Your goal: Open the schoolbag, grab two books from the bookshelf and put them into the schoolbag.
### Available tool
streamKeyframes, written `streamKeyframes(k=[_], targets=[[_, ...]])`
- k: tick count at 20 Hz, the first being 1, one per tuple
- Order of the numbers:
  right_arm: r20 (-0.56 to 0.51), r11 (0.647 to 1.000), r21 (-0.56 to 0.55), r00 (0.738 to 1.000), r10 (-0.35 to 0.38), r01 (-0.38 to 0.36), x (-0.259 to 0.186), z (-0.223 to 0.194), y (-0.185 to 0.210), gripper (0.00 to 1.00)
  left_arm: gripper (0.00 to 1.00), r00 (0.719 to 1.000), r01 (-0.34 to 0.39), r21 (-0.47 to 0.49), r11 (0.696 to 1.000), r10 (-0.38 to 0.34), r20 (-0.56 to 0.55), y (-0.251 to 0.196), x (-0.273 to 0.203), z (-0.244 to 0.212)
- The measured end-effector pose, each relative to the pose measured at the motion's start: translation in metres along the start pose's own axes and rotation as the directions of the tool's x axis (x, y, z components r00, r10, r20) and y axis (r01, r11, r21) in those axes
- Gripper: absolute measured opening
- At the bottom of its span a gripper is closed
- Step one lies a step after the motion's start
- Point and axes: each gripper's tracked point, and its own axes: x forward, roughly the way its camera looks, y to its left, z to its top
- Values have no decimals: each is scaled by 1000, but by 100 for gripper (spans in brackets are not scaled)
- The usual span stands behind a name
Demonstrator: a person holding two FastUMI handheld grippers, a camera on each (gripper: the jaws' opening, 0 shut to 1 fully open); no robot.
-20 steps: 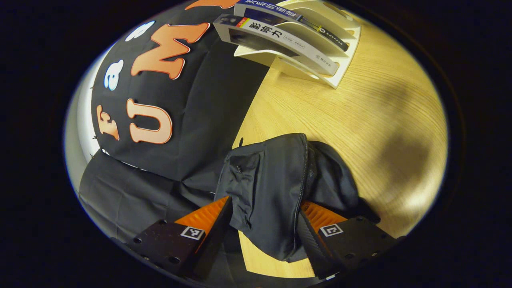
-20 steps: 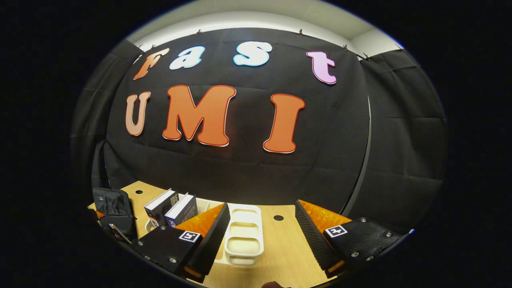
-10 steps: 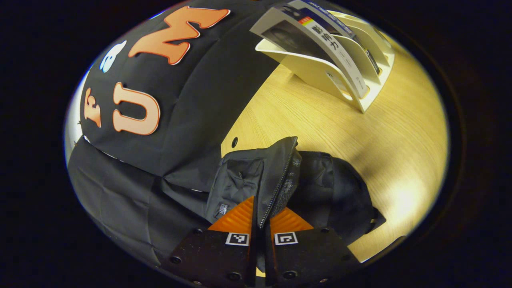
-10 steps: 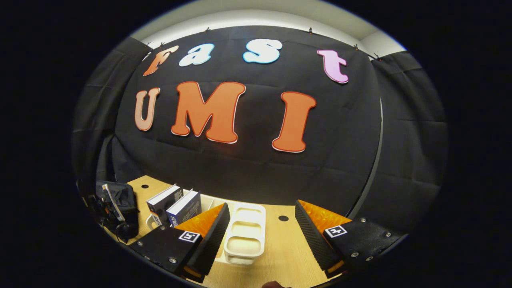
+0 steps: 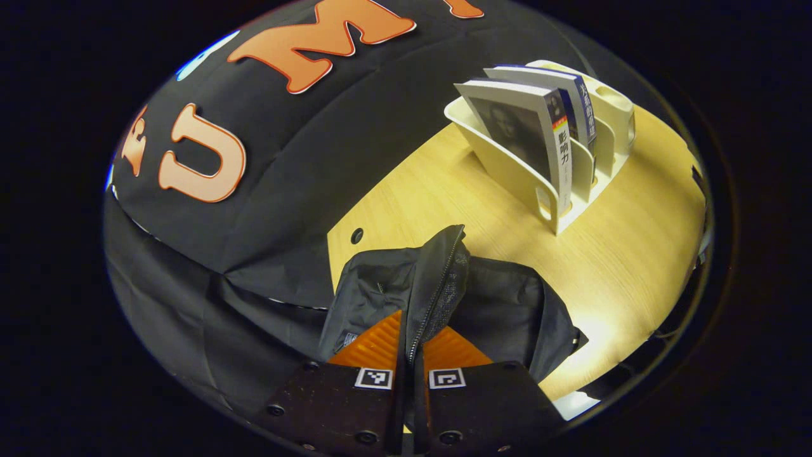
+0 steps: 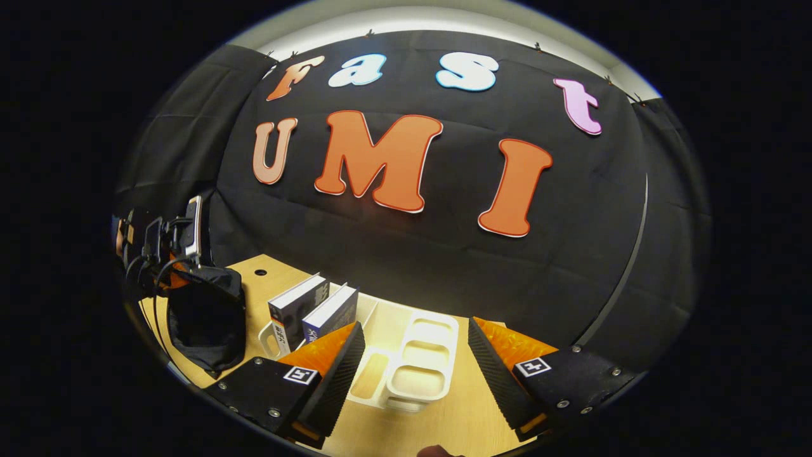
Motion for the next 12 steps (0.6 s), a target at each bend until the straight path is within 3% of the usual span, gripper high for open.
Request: streamKeyframes(k=[3,6,8,10,12], targets=[[-59,1000,20,998,-18,19,8,7,35,97,7,992,123,24,992,-123,29,18,-3,12],[-128,997,48,990,-52,58,19,19,63,97,7,966,254,14,967,-255,34,40,-7,17],[-175,997,46,983,-54,63,29,27,86,97,7,953,300,19,954,-300,36,56,-11,19],[-255,996,22,964,-76,84,37,28,102,97,7,937,343,37,939,-345,54,65,-17,24],[-363,995,28,928,-81,97,44,22,117,97,7,915,395,60,917,-398,70,65,-20,27]])
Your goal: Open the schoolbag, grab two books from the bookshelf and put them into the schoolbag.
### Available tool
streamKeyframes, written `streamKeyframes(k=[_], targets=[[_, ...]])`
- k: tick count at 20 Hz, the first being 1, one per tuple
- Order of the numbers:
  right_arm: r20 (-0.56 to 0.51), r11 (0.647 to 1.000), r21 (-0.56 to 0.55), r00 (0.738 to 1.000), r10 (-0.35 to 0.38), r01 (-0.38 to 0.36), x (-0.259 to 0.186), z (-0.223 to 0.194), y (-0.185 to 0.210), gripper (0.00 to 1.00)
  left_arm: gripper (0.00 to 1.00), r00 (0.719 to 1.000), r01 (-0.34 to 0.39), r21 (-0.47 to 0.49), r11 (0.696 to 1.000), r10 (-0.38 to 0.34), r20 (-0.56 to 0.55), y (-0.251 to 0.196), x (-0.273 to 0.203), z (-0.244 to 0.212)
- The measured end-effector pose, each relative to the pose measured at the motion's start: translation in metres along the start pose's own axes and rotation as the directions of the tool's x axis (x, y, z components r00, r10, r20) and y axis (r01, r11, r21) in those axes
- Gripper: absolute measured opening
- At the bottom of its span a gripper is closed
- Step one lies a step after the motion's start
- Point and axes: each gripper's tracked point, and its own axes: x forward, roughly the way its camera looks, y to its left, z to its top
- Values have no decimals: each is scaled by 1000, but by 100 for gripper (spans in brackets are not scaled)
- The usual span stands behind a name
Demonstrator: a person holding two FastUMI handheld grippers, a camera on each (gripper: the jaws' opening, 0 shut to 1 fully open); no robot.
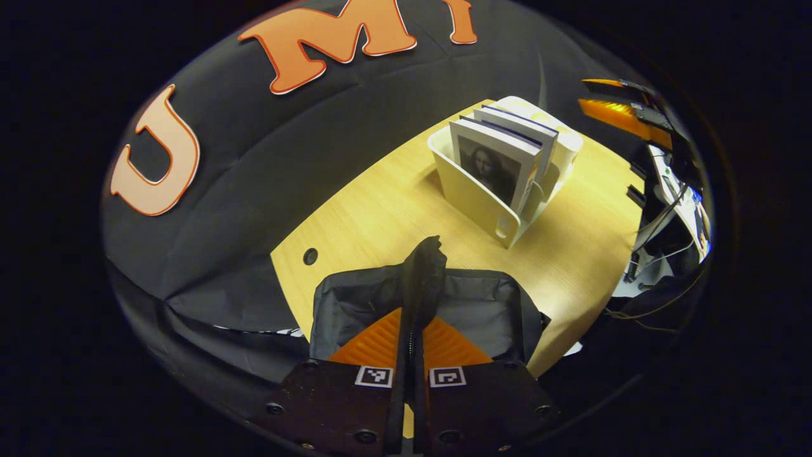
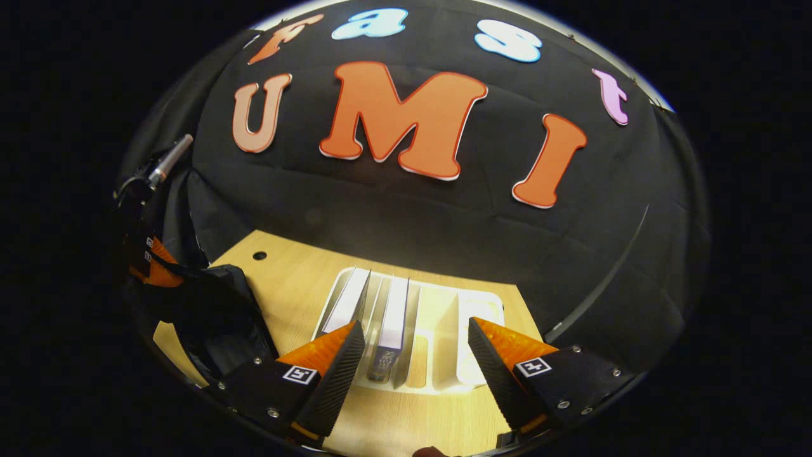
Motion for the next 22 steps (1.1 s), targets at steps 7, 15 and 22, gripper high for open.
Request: streamKeyframes(k=[7,15,22], targets=[[-321,972,168,923,213,-166,24,-12,73,98,7,996,84,45,995,-86,38,11,2,0],[-516,977,128,830,210,-168,110,-16,85,96,7,995,90,-31,995,-89,45,13,8,-6],[-689,974,200,691,217,-106,159,-49,105,60,7,996,93,-87,992,-91,18,14,16,-15]])
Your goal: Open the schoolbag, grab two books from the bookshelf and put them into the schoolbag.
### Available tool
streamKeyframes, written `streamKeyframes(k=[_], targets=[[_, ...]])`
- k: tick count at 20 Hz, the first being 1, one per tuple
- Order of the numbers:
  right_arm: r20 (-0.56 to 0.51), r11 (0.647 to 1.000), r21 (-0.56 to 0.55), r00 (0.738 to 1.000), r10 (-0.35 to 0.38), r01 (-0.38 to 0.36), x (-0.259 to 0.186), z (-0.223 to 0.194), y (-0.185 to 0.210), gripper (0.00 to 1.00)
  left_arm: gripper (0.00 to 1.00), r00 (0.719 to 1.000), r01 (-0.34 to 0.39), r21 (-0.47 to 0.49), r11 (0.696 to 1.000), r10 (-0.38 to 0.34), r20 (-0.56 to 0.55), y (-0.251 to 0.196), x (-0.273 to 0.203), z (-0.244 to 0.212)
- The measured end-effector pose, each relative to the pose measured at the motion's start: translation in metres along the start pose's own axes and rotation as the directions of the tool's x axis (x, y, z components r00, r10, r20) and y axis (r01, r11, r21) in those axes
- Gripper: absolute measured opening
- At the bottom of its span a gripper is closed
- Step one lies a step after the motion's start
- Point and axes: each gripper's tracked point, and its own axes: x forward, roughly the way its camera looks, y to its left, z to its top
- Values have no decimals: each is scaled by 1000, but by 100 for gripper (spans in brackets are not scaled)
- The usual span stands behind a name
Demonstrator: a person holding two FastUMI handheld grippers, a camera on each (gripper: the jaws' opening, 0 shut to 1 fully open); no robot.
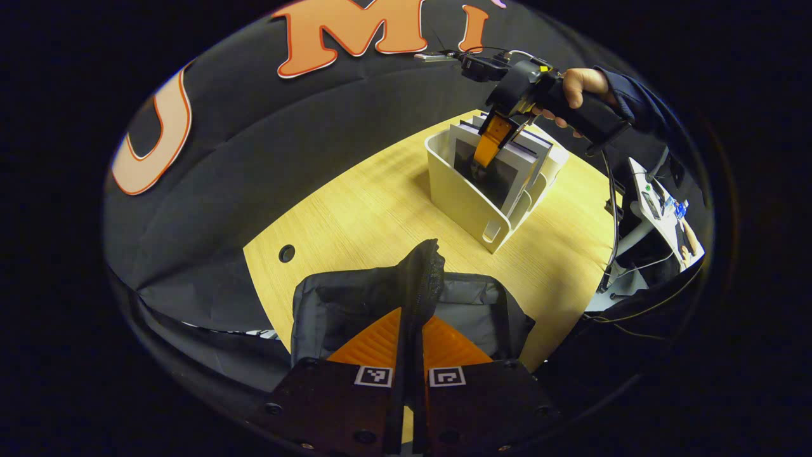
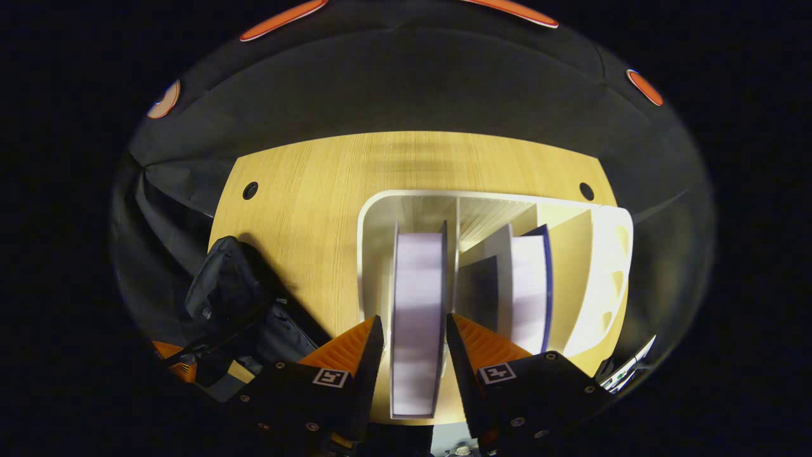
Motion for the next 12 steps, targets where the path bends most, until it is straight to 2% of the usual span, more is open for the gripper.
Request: streamKeyframes(k=[3,4,6,10,12], targets=[[-35,999,0,998,-48,48,11,-5,-5,57,7,1000,9,-9,1000,-9,-6,-2,3,-1],[-47,999,20,998,-36,37,5,-6,-3,48,7,1000,12,-10,1000,-12,-7,-3,5,0],[-58,998,43,998,-38,41,6,-11,-7,40,7,1000,13,-12,1000,-14,-11,-3,8,0],[-29,996,78,999,38,-36,-33,-15,4,39,7,1000,25,-4,1000,-25,-16,-5,9,0],[8,995,82,999,50,-50,-56,-17,-3,39,7,1000,20,14,1000,-20,-15,-3,9,0]])
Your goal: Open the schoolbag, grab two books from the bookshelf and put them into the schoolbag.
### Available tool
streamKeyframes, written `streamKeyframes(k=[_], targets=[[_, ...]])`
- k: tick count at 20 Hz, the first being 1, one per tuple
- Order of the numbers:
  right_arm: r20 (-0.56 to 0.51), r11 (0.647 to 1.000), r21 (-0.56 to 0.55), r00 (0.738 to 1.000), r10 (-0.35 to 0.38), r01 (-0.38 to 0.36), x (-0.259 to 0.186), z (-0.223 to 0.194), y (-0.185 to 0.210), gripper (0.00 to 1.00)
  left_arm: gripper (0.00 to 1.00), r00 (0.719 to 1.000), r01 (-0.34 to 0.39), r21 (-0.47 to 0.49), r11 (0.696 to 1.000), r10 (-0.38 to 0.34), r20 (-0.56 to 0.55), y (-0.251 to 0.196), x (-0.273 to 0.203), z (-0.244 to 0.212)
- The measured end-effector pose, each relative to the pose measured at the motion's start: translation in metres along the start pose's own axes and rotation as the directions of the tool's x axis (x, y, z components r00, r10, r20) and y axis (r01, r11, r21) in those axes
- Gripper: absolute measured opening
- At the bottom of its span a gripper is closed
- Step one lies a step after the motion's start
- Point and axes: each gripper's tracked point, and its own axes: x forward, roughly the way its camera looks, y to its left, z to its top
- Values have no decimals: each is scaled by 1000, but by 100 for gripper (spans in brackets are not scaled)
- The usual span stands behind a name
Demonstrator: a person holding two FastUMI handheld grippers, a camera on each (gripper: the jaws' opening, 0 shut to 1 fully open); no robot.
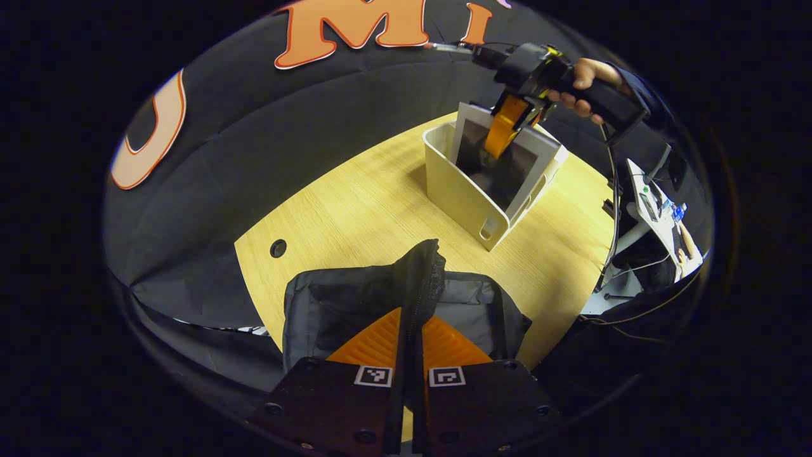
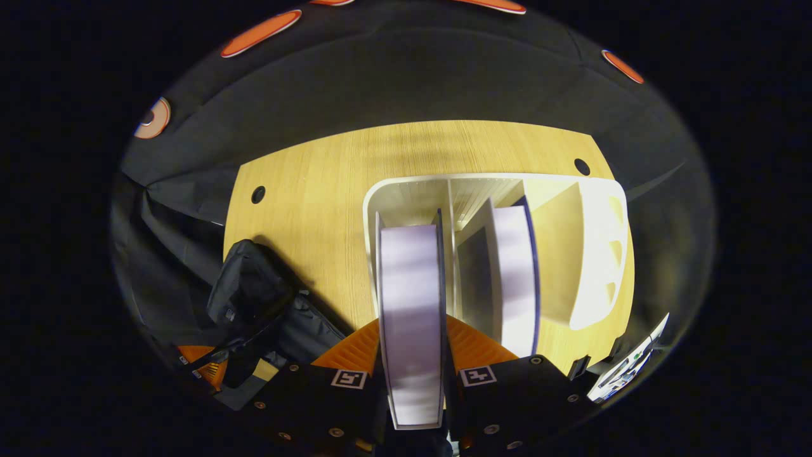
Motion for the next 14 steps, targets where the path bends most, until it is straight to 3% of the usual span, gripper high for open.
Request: streamKeyframes(k=[10,13,14], targets=[[226,987,128,972,67,-98,-111,-42,-32,37,7,1000,6,91,996,-6,6,6,2,1],[262,970,159,955,140,-186,-123,-68,-17,37,7,1000,1,105,994,-2,8,8,-1,1],[271,964,165,949,160,-209,-123,-76,-13,28,7,1000,-1,113,994,0,13,9,-2,3]])
